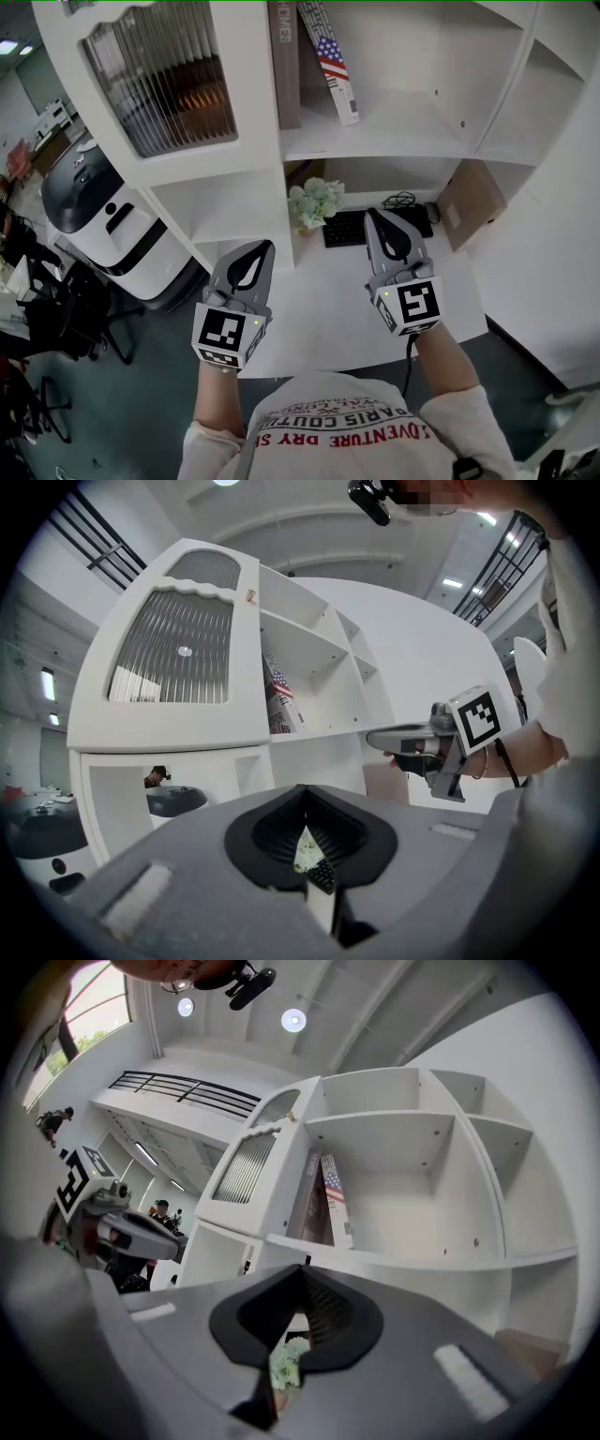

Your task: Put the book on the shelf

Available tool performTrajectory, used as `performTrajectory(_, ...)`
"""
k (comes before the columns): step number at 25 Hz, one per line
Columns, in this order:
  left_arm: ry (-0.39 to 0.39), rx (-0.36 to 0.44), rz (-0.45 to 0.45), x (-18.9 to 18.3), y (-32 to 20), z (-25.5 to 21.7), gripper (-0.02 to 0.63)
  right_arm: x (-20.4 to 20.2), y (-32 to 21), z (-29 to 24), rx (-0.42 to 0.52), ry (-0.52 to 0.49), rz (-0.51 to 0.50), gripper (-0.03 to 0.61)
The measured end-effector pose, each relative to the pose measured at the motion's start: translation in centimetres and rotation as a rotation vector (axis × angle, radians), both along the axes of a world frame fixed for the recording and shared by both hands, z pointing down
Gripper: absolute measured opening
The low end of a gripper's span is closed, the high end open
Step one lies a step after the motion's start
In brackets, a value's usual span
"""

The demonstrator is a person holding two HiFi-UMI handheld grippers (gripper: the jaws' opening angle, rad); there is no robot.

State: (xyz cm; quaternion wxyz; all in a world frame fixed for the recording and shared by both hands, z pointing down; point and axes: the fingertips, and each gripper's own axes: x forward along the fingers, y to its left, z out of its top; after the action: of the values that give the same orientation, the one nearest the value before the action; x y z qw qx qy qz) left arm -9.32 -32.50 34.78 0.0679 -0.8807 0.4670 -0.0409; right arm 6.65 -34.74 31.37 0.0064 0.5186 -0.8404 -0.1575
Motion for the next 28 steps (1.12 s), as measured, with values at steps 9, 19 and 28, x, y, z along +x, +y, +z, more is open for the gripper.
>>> performTrajectory(9,0.023,-0.024,-0.015,0.0,0.6,1.3,0.006,1.6,1.3,4.2,-0.082,-0.02,0.015,0.0)
performTrajectory(19,0.016,-0.022,-0.037,0.2,0.4,1.6,0.006,1.1,1.3,5.3,-0.111,-0.003,-0.046,0.0)
performTrajectory(28,0.011,-0.017,-0.046,0.1,0.0,1.6,0.006,0.4,1.3,4.7,-0.099,-0.036,-0.071,0.0)
